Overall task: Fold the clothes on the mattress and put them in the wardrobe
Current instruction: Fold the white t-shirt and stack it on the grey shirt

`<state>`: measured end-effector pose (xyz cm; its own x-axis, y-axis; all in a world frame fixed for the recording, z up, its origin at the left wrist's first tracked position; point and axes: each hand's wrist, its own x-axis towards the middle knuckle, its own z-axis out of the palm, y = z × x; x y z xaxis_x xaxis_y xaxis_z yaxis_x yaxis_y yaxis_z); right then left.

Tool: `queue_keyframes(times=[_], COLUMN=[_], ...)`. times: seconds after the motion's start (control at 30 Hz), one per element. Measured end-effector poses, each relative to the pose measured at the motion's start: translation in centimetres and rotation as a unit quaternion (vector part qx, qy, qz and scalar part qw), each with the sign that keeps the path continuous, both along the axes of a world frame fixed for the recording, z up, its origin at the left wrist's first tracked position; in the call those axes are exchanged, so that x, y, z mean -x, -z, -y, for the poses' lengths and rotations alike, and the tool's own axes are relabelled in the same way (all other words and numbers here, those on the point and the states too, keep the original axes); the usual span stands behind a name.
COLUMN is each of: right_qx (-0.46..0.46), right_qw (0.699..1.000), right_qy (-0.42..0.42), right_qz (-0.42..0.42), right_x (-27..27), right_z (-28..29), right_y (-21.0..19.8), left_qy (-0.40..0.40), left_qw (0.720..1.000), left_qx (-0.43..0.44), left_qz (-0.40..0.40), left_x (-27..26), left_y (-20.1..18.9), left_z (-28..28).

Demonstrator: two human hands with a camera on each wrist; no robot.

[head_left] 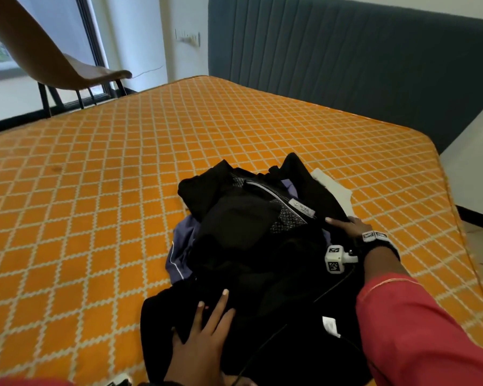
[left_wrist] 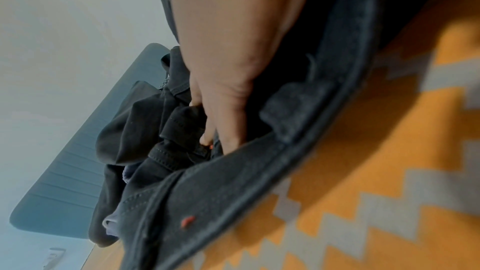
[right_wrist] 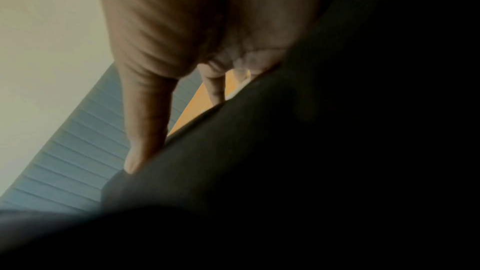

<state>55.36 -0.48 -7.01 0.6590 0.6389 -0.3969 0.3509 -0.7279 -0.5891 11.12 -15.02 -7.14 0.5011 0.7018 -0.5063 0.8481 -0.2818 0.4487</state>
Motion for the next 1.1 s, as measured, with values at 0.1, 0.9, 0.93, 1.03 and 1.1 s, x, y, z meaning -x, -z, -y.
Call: queue_keyframes(times=[0.1, 0.9, 0.93, 1.03, 1.1], right_qx=[-0.058, -0.306, -0.323, -0.282, -0.158], right_qw=[0.995, 0.688, 0.699, 0.729, 0.724], right_qy=[0.046, -0.653, -0.633, -0.61, -0.644], right_qz=[-0.072, 0.075, 0.077, 0.127, 0.19], right_x=[2.2, 32.7, 32.7, 32.8, 32.9], right_z=[0.5, 20.9, 20.8, 20.1, 19.9], right_y=[-1.4, -13.0, -13.2, -11.7, -9.3], left_qy=[0.008, -0.146, -0.185, -0.256, -0.299], left_qw=[1.0, 0.896, 0.881, 0.836, 0.793], left_qx=[-0.006, -0.293, -0.296, -0.337, -0.379], left_qz=[-0.004, 0.299, 0.319, 0.349, 0.372], left_x=[0.1, 2.5, 2.8, 4.6, 6.4], left_y=[0.2, -7.7, -8.6, -11.9, -14.5], left_z=[-0.1, 2.1, 2.1, 0.4, -0.8])
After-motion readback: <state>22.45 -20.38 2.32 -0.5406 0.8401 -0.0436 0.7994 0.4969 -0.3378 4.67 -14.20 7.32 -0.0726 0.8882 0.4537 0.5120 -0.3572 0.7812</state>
